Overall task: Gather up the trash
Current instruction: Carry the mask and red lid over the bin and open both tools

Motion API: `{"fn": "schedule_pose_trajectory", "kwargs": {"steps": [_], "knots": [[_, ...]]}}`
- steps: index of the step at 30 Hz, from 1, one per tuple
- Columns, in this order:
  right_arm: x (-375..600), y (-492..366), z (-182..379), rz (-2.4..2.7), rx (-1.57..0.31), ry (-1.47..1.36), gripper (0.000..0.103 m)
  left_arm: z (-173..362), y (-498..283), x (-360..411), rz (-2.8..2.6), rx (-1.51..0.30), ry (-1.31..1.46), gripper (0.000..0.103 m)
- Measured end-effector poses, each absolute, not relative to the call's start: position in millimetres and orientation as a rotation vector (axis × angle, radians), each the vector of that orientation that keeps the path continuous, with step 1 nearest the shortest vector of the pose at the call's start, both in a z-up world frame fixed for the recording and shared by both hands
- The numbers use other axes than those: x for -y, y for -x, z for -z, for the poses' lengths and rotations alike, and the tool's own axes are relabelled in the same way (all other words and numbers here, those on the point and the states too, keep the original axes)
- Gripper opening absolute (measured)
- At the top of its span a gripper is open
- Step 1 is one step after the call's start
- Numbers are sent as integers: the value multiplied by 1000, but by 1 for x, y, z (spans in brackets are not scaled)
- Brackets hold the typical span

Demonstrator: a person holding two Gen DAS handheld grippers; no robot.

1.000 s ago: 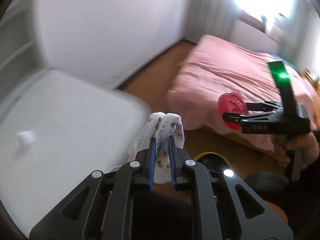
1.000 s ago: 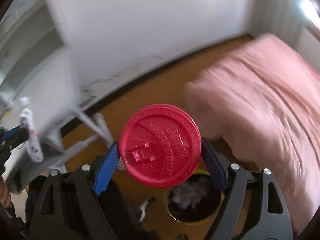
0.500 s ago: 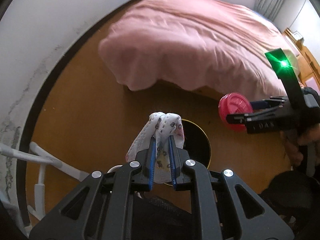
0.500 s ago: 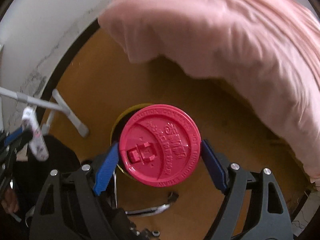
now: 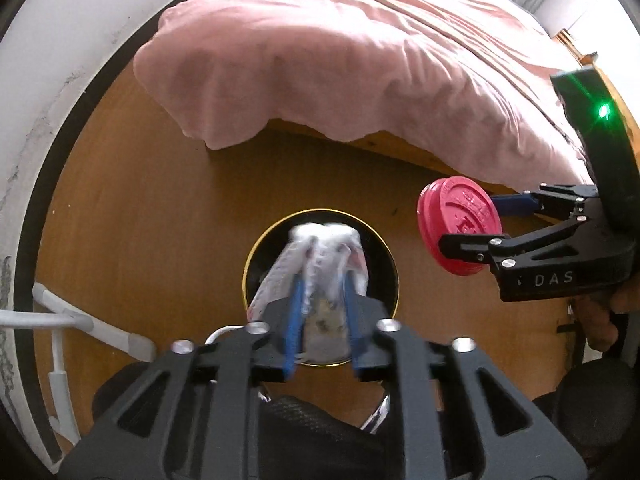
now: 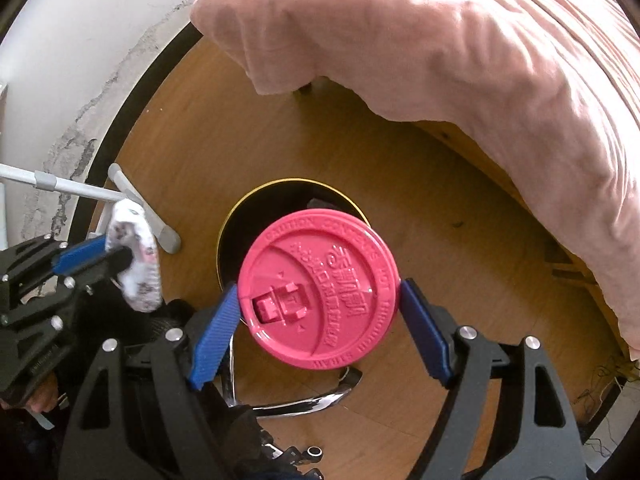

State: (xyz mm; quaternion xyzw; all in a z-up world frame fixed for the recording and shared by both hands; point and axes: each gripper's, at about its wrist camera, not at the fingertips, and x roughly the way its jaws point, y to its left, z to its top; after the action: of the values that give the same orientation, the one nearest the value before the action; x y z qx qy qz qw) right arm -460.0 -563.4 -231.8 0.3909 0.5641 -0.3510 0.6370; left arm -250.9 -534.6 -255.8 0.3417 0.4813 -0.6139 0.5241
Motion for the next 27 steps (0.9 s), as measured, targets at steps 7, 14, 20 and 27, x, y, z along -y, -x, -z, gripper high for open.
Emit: {"fn": "schedule_pose_trajectory", "kwargs": {"steps": [7, 14, 20, 27], "knots": [[566, 449, 232, 765, -1306, -862, 77, 244, 246, 528, 1482, -1138, -792, 53], [565, 435, 231, 746, -1324, -827, 78, 231, 235, 514, 1483, -1149, -759, 55], [563, 420, 240, 723, -1375, -796, 79, 202, 220, 495, 1465, -1109, -712, 73], [563, 395, 232, 736, -1362, -714, 93, 147, 197, 460, 1438, -1005, -636, 88]]}}
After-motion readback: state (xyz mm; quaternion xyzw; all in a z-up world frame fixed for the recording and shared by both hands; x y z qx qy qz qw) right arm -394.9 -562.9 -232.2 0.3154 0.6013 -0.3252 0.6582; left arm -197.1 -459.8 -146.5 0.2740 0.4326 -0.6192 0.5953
